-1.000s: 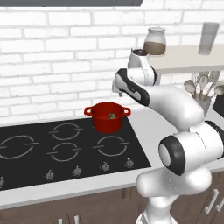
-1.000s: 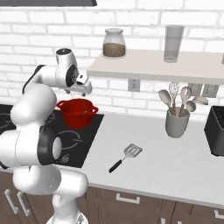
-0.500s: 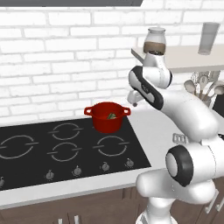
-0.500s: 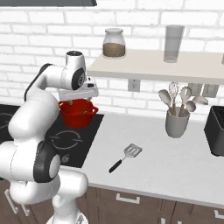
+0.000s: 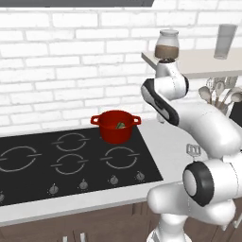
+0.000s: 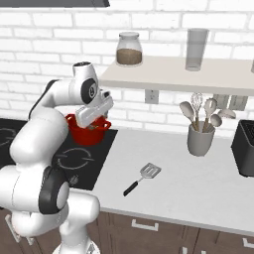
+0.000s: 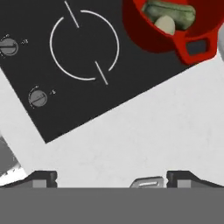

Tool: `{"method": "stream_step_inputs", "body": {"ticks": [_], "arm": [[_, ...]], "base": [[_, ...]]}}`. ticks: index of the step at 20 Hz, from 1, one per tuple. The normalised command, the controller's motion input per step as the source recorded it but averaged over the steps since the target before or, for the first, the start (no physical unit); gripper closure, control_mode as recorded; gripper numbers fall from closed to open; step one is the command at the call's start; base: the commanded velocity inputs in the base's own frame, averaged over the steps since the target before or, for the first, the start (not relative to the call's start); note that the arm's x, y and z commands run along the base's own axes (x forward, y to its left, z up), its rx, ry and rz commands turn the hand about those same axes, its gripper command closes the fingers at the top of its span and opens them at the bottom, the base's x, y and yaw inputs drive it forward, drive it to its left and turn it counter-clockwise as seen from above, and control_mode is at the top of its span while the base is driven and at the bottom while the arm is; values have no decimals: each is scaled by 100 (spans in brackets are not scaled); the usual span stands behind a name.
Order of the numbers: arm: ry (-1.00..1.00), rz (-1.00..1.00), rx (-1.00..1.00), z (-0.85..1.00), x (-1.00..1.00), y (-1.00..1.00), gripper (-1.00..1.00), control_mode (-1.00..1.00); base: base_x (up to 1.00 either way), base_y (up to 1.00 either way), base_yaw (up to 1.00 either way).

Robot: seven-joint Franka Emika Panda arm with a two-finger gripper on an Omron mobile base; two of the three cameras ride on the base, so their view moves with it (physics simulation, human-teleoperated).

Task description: Put the mushroom and cucumber in the pot. Retrieve the spatula and lightly stir the vegetables in the pot.

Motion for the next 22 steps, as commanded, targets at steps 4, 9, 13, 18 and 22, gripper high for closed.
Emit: {"method": "stream_step_inputs", "body": {"ticks": [4,9,13,18,22], "arm": [[0,76,-12,-27,-74,-40,-100,-100],[0,74,-15,-29,-72,-37,-100,-100],[0,67,-23,-32,-64,-15,-100,-100],[0,61,-26,-26,-21,-24,-100,-100],[2,55,-15,-19,-6,-24,-100,-100]], "base": [[0,0,0],[0,0,0],[0,0,0],[0,0,0],[0,0,0]]}}
